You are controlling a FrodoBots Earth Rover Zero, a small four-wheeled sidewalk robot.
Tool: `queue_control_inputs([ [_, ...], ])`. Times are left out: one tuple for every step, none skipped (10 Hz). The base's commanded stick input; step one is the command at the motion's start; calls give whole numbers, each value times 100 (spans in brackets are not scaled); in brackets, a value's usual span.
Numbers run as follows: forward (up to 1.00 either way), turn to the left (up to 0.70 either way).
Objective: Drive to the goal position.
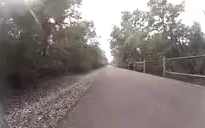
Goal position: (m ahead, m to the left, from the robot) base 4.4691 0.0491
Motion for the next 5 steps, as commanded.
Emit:
queue_control_inputs([
  [70,0],
  [70,0],
  [70,0],
  [70,0],
  [70,0],
])
